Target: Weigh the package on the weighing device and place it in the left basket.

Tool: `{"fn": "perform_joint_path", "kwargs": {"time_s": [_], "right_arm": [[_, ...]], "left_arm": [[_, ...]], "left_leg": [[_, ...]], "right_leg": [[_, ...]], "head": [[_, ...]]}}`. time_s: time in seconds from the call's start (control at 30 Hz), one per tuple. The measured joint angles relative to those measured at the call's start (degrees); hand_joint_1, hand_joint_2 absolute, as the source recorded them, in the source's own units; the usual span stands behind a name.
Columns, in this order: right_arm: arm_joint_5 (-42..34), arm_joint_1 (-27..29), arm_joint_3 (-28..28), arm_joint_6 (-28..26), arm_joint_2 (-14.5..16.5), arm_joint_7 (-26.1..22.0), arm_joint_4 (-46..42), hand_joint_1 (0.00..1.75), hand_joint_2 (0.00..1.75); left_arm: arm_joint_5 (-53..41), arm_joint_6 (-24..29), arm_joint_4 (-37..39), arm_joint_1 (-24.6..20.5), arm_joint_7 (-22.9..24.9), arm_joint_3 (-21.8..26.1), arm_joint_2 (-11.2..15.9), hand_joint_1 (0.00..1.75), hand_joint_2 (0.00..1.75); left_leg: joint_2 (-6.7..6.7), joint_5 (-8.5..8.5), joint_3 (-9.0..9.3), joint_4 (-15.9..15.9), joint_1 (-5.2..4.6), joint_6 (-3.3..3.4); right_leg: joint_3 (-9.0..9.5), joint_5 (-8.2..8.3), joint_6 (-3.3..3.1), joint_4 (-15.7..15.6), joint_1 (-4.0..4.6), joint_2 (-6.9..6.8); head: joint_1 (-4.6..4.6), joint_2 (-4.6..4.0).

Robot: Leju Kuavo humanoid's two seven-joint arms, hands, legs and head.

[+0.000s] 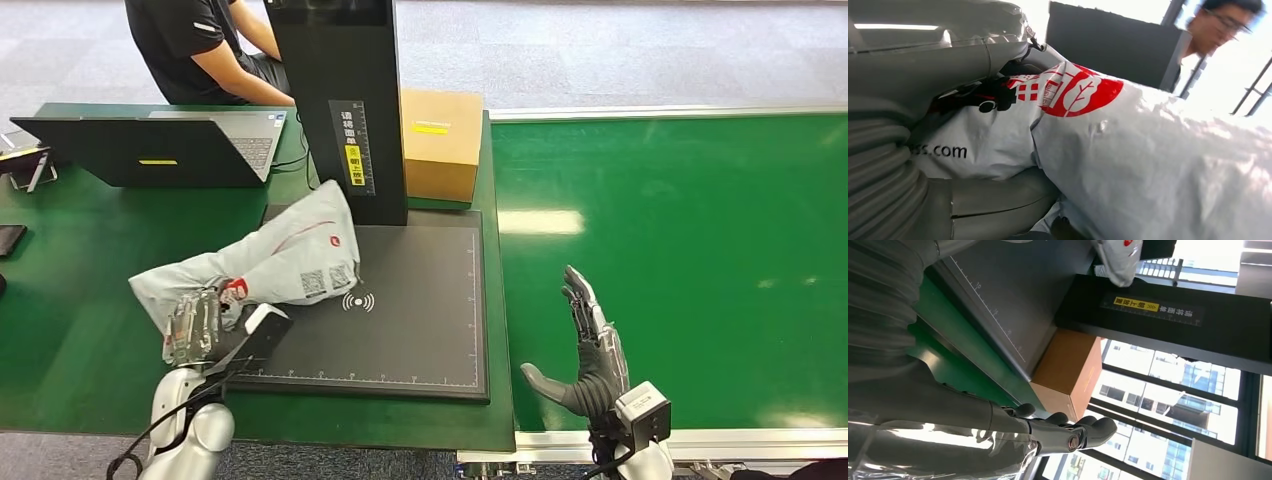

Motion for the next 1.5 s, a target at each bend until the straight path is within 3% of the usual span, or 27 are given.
{"fn": "perform_joint_path", "kwargs": {"time_s": [0.43,0.57,0.87,1.2,1.4,1.5], "right_arm": [[0.2,0.6,-0.2,-1.2,0.0,0.0,0.0,0.00,1.75],[0.2,0.8,-0.2,-1.6,0.0,0.0,-0.3,0.00,1.75],[-0.4,0.8,-0.3,-1.1,0.2,0.2,-0.6,0.00,1.75],[-4.2,0.6,-0.8,1.9,0.4,0.3,-1.4,0.00,1.75],[-4.5,0.6,-1.2,2.2,0.5,0.4,-1.4,0.00,1.75],[-5.0,0.5,-1.4,2.9,0.4,0.3,-1.3,0.00,1.75]], "left_arm": [[-3.9,5.2,-2.7,0.8,3.2,14.2,3.1,1.75,1.75],[-5.9,5.3,-2.8,0.5,4.5,16.1,3.1,0.01,1.75],[-7.8,5.1,-2.7,-0.5,4.6,16.9,2.6,0.00,1.75],[-12.8,11.8,-2.7,-1.5,3.7,16.3,1.5,0.00,1.75],[-2.6,11.9,-3.7,-1.5,-8.6,14.8,-0.2,0.00,1.75],[13.4,4.5,-4.0,-1.4,-14.5,12.4,-0.8,0.00,1.75]], "left_leg": [[0.00,0.01,0.00,0.0,0.00,-0.01],[0.00,0.01,0.00,0.0,0.00,-0.01],[0.00,0.01,0.00,0.0,0.00,-0.01],[0.00,0.01,0.00,0.0,0.00,-0.01],[0.00,0.00,0.00,0.0,-0.01,-0.01],[0.00,0.00,0.00,0.0,-0.01,-0.01]], "right_leg": [[-0.02,0.00,0.00,0.0,0.01,0.00],[-0.02,0.00,0.00,0.0,0.00,0.00],[-0.03,0.00,0.00,0.0,0.00,0.00],[-0.03,0.00,0.00,0.0,0.00,0.00],[-0.03,0.00,0.00,0.0,-0.02,0.00],[-0.03,0.00,0.00,0.0,-0.02,0.00]], "head": [[-0.01,0.00],[0.01,0.00],[-0.01,0.00],[-0.01,0.00],[0.00,0.00],[0.01,0.00]]}}
